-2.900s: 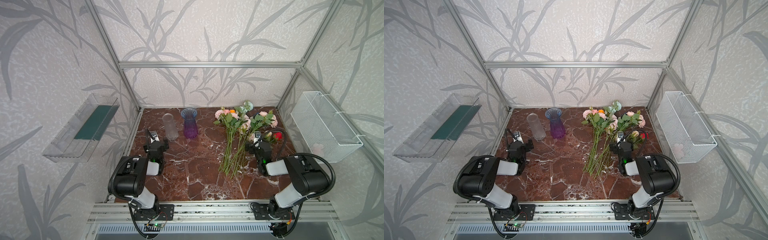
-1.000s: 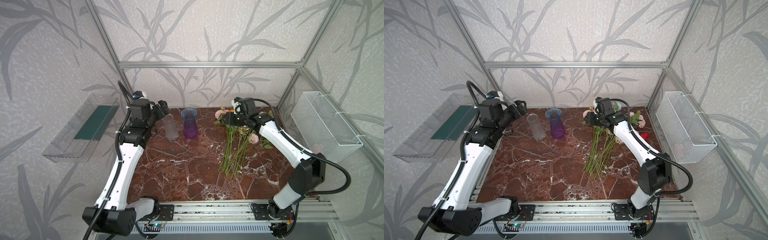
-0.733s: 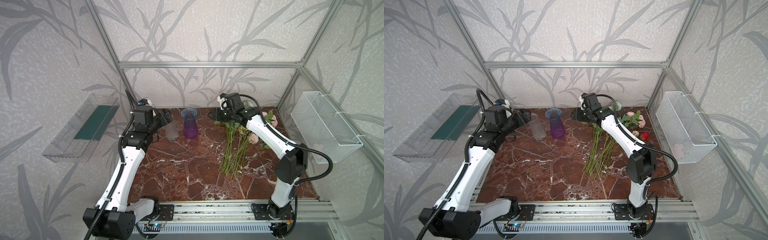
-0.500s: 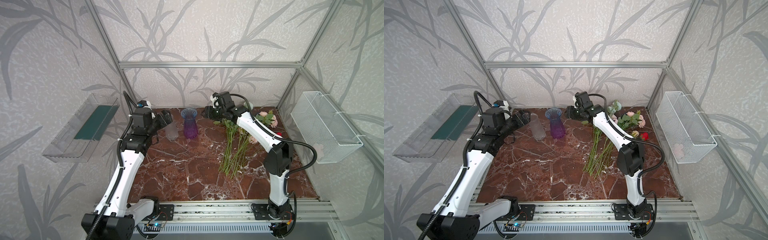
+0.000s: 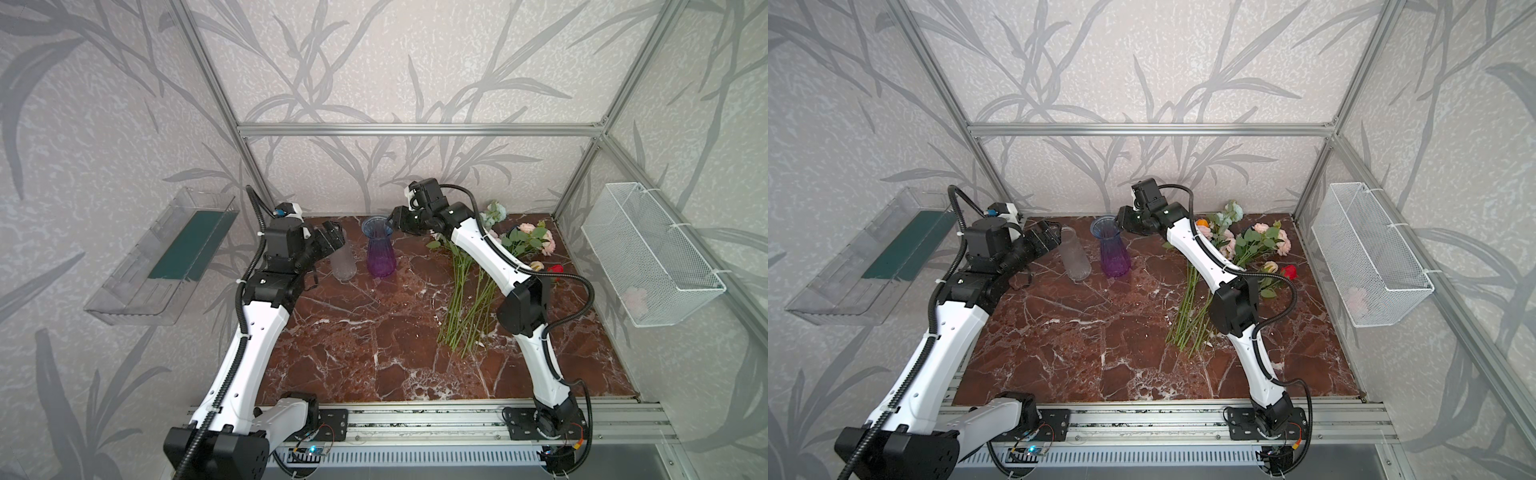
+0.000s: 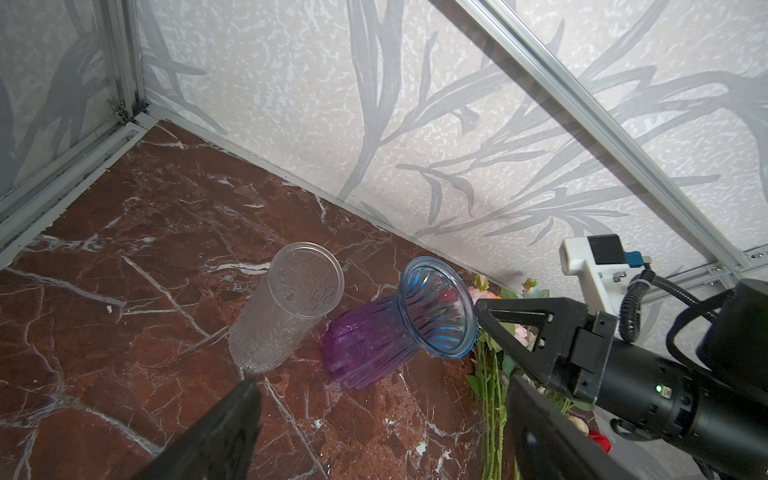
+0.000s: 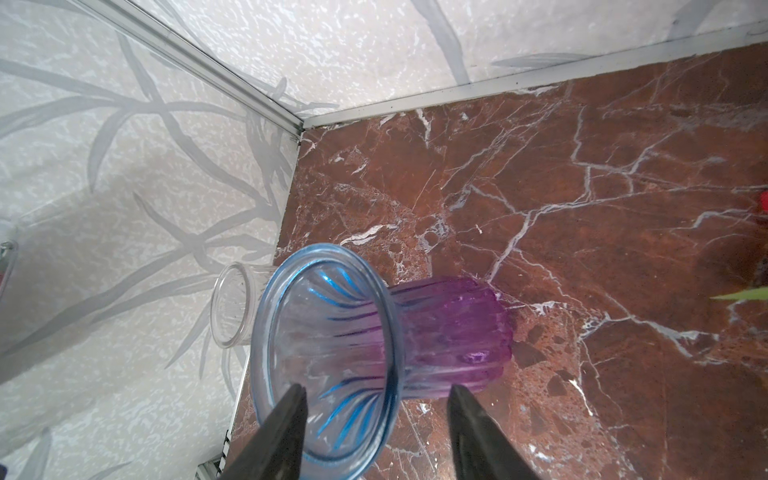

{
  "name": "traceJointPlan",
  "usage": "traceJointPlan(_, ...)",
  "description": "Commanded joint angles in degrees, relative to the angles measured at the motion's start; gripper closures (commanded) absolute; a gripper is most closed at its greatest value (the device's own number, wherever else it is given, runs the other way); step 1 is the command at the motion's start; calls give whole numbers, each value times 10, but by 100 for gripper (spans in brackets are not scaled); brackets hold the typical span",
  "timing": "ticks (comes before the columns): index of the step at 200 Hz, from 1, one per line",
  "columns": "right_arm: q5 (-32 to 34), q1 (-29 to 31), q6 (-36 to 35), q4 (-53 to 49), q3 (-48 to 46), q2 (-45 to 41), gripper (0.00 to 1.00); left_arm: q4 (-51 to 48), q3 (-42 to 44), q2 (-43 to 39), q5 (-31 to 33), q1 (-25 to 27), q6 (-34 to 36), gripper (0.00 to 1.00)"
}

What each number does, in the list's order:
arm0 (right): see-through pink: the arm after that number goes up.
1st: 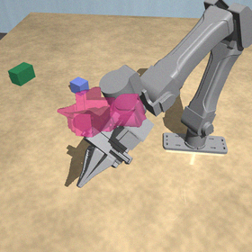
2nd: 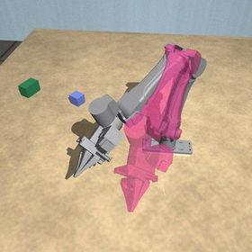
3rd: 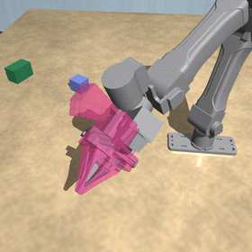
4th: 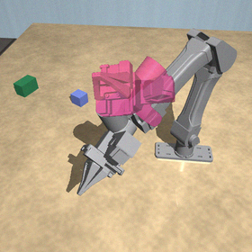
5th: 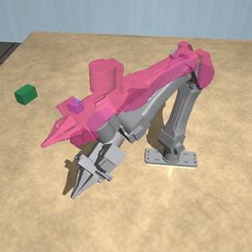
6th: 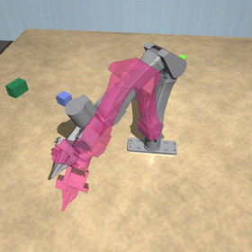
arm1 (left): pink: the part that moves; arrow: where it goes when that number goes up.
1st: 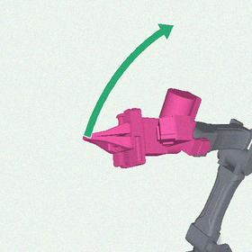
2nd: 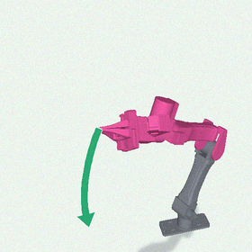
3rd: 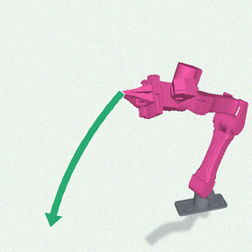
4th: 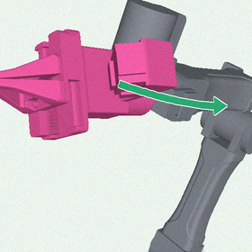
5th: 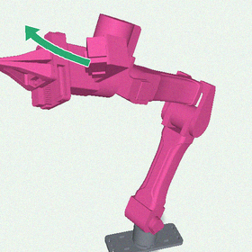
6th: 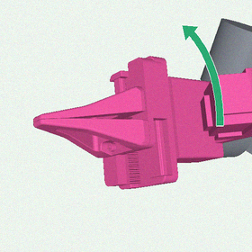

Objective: Arrange the flowers into the vase

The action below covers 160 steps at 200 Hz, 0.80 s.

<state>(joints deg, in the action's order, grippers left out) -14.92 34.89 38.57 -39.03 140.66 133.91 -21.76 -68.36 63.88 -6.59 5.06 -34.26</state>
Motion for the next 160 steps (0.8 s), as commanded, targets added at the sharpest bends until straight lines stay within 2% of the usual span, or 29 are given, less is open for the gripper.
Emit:
traceJointPlan(1, 14, 4, 4, -57, 70, 42, 47, 14, 8, -15, -5, -6, -7, 8)
traceJointPlan(28, 27, 5, 5, -78, 118, 74, 49, 16, 9, -15, -5, -9, -9, 8)
traceJointPlan(116, 48, 11, -2, -77, 127, 91, 65, 25, 14, -13, -13, -25, -20, 8)
traceJointPlan(160, 61, 13, -17, -88, 128, 82, 77, 27, 16, -12, -18, -33, -24, 9)
